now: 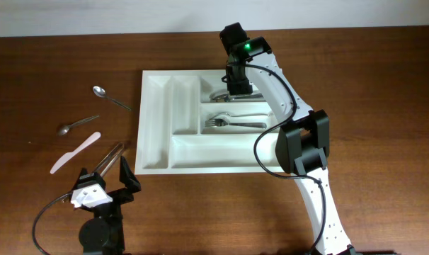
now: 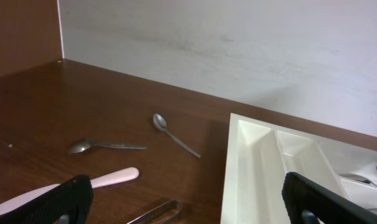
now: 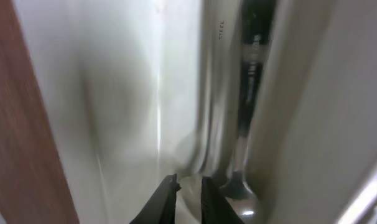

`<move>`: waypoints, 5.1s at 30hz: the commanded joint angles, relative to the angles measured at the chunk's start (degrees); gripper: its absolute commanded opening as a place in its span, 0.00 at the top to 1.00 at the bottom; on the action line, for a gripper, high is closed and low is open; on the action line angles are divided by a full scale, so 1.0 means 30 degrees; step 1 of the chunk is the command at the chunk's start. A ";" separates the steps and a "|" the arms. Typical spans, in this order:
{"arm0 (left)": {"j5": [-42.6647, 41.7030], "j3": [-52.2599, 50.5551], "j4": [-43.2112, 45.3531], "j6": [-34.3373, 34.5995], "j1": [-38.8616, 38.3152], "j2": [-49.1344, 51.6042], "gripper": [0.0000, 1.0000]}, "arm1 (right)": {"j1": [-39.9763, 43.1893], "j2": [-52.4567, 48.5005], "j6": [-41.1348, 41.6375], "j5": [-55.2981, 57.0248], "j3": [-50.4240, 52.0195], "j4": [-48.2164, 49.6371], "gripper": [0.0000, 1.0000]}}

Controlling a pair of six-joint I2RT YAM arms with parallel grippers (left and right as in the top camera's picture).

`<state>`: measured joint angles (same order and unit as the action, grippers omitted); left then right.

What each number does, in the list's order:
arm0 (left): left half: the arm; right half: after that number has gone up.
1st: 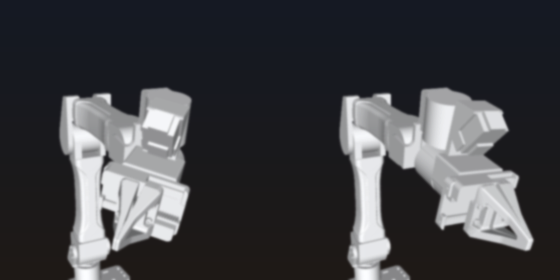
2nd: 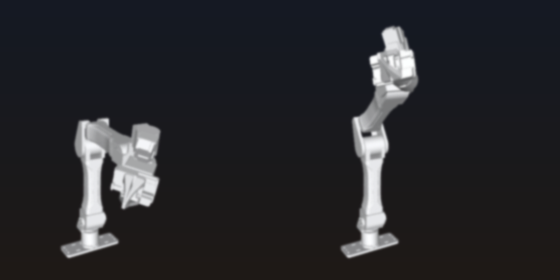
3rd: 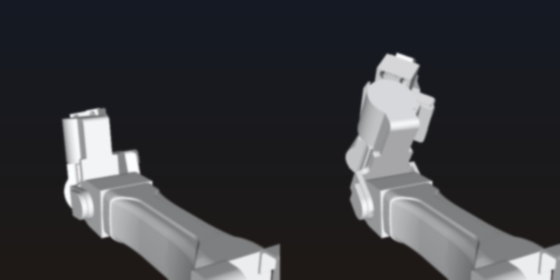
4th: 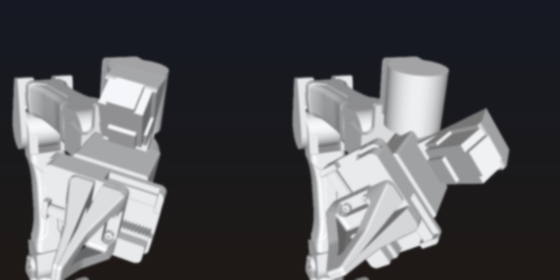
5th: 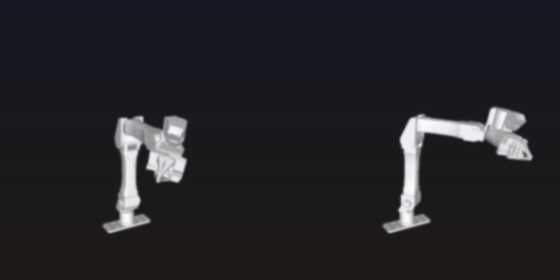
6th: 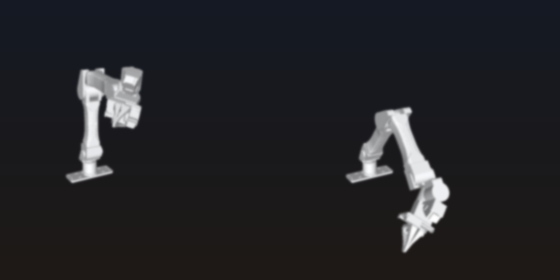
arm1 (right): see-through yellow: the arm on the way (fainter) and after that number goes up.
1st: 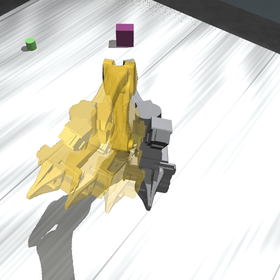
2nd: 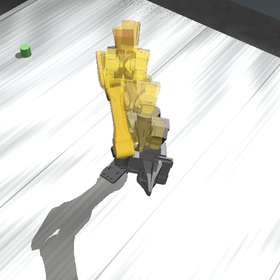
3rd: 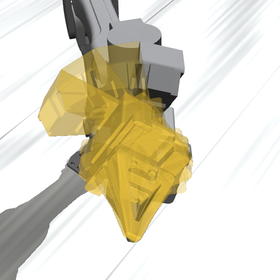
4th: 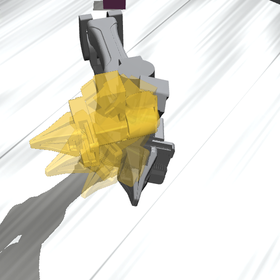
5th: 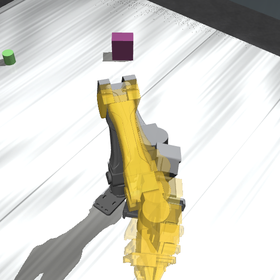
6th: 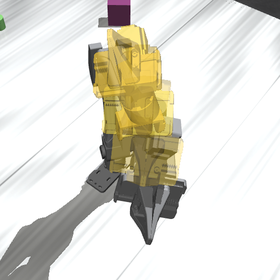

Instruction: Pack container

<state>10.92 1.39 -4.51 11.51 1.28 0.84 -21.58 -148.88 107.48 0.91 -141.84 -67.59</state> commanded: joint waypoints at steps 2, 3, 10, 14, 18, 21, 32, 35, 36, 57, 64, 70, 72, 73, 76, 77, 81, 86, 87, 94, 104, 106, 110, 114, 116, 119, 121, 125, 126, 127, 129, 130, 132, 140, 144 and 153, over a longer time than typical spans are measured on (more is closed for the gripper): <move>-0.0219 -0.0168 0.0022 -0.0240 0.0109 -0.0160 0.01 | -0.0036 0.0124 -0.3024 0.0058 -0.0029 0.1144 0.89; -0.0219 -0.0168 0.0015 -0.0240 0.0109 -0.0160 0.01 | 0.0007 0.0131 -0.3789 -0.0073 -0.0219 0.1275 0.90; -0.0219 -0.0168 0.0015 -0.0240 0.0109 -0.0160 0.01 | 0.0466 0.0262 -0.8284 -0.0080 -0.2310 0.1231 0.90; -0.0219 -0.0168 0.0015 -0.0240 0.0109 -0.0160 0.01 | 0.0954 0.0707 -1.2101 -0.0058 -0.3978 0.1005 0.86; -0.0219 -0.0168 0.0015 -0.0240 0.0109 -0.0160 0.01 | 0.1734 0.1443 -1.6961 0.0000 -0.5319 0.0131 0.80; -0.0219 -0.0168 0.0015 -0.0240 0.0109 -0.0160 0.01 | 0.2623 0.1974 -2.1566 0.0889 -0.6703 -0.2084 0.77; -0.0219 -0.0168 0.0022 -0.0240 0.0109 -0.0160 0.01 | 0.5479 0.2907 -3.0403 0.6186 -1.0870 -0.9916 0.73; -0.0219 -0.0168 0.0022 -0.0240 0.0109 -0.0160 0.01 | 0.5683 0.3366 -3.2181 0.6448 -1.0943 -0.9908 0.65; -0.0219 -0.0168 0.0015 -0.0240 0.0109 -0.0160 0.01 | 0.5770 0.3570 -3.2181 0.6659 -1.0943 -0.9908 0.64; -0.0219 -0.0168 0.0015 -0.0240 0.0109 -0.0160 0.01 | 1.0127 0.4044 -3.2173 0.5013 -1.0899 -0.9908 0.01; -0.0219 -0.0168 0.0015 -0.0240 0.0109 -0.0160 0.01 | 1.0229 0.4044 -3.2181 0.4692 -1.0899 -0.9901 0.01; -0.0219 -0.0168 0.0015 -0.0240 0.0109 -0.0160 0.01 | 1.0214 0.4044 -3.2181 0.4692 -1.0899 -0.9901 0.01; -0.0226 -0.0168 0.0015 -0.0240 0.0109 -0.0160 0.01 | 1.0214 0.4044 -3.2181 0.4692 -1.0899 -0.9901 0.01; -0.0379 -0.0168 0.0007 -0.0240 0.0109 -0.0160 0.01 | 1.0214 0.4044 -3.2181 0.4692 -1.0899 -0.9901 0.01; -0.0313 -0.0160 0.0481 -0.0240 0.0131 -0.0168 0.01 | 1.0214 0.4044 -3.2181 0.4692 -1.0899 -0.9901 0.01; -0.0576 -0.0160 0.1042 -0.0226 0.0131 -0.0168 0.01 | 1.0214 0.4044 -3.2181 0.4692 -1.0899 -0.9901 0.01; -0.2521 0.0277 0.2565 -0.0211 0.0131 -0.0160 0.01 | 1.0214 0.4044 -3.2181 0.4692 -1.0899 -0.9901 0.01; -0.0772 0.3745 -0.2994 -0.0175 0.0131 0.0816 0.01 | 1.0214 0.4044 -3.2173 0.4692 -1.0899 -0.9901 0.01; -0.0160 0.4612 -0.4102 -0.0270 0.0131 0.1239 0.01 | 1.0214 0.4044 -3.2173 0.4692 -1.0899 -0.9901 0.01; 0.1727 1.1118 -0.8218 -0.2076 0.0131 0.5610 0.01 | 1.0214 0.4044 -3.2181 0.4692 -1.0899 -0.9901 0.01; -0.2106 1.9249 -1.6968 -0.2076 0.0131 1.2327 0.01 | 1.0214 0.4044 -3.2181 0.4692 -1.0899 -0.9901 0.01; -0.5260 2.0298 -1.7981 -0.2084 0.0131 1.2976 0.01 | 1.0214 0.4044 -3.2181 0.4692 -1.0899 -0.9901 0.01; -0.9661 2.0655 -1.7879 -0.2076 0.0131 1.3143 0.01 | 1.0214 0.4044 -3.2181 0.4692 -1.0899 -0.9901 0.01; -1.3763 2.0669 -1.7726 -0.1967 0.0131 1.3143 0.01 | 1.0214 0.4044 -3.2181 0.4692 -1.0899 -0.9901 0.01; -1.6254 2.0669 -1.7668 -0.1785 0.0131 1.3143 0.01 | 1.0214 0.4044 -3.2181 0.4692 -1.0899 -0.9901 0.01; -1.9110 2.0662 -1.7697 -0.1785 0.0124 1.3143 0.01 | 1.0214 0.4044 -3.2181 0.4685 -1.0899 -0.9901 0.01; -1.9307 2.0662 -1.7821 -0.1778 0.0131 1.3143 0.01 | 1.0214 0.4044 -3.2181 0.4692 -1.0899 -0.9901 0.01; -2.0546 2.0662 -1.7806 -0.1515 0.0131 1.3143 0.01 | 1.0214 0.4044 -3.2181 0.4692 -1.0899 -0.9901 0.01; -2.0582 2.0662 -1.7653 -0.1523 0.0131 1.3143 0.01 | 1.0214 0.4044 -3.2181 0.4685 -1.0899 -0.9901 0.01; -2.0567 2.0662 -1.7289 -0.1523 0.0131 1.3143 0.01 | 1.0214 0.4044 -3.2173 0.4685 -1.0899 -0.9901 0.01; -2.0152 2.0662 -1.6954 -0.1523 0.0131 1.3172 0.01 | 1.0214 0.4044 -3.2181 0.4692 -1.0899 -0.9901 0.01; -1.9380 2.0662 -1.6954 -0.1501 0.0124 1.3274 0.01 | 1.0214 0.4044 -3.2181 0.4692 -1.0899 -0.9901 0.01; -1.7092 2.0662 -1.6939 -0.0393 0.0131 1.3580 0.01 | 1.0214 0.4044 -3.2173 0.4692 -1.0899 -0.9901 0.01; -0.7927 2.1544 -1.7260 0.2375 0.0131 1.7959 0.01 | 1.0214 0.4044 -3.2181 0.4692 -1.0899 -0.9901 0.01; -0.3679 2.3416 -1.9256 0.2353 0.0131 2.1383 0.01 | 1.0214 0.4044 -3.2181 0.4692 -1.0899 -0.9901 0.01; -0.0860 2.7095 -2.4472 0.3067 0.1902 2.6753 0.01 | 1.0214 0.4044 -3.2181 0.4692 -1.0899 -0.9901 0.01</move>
<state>3.68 80.55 -75.35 18.00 4.05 78.54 9.02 -139.11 11.33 15.07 -173.75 -96.97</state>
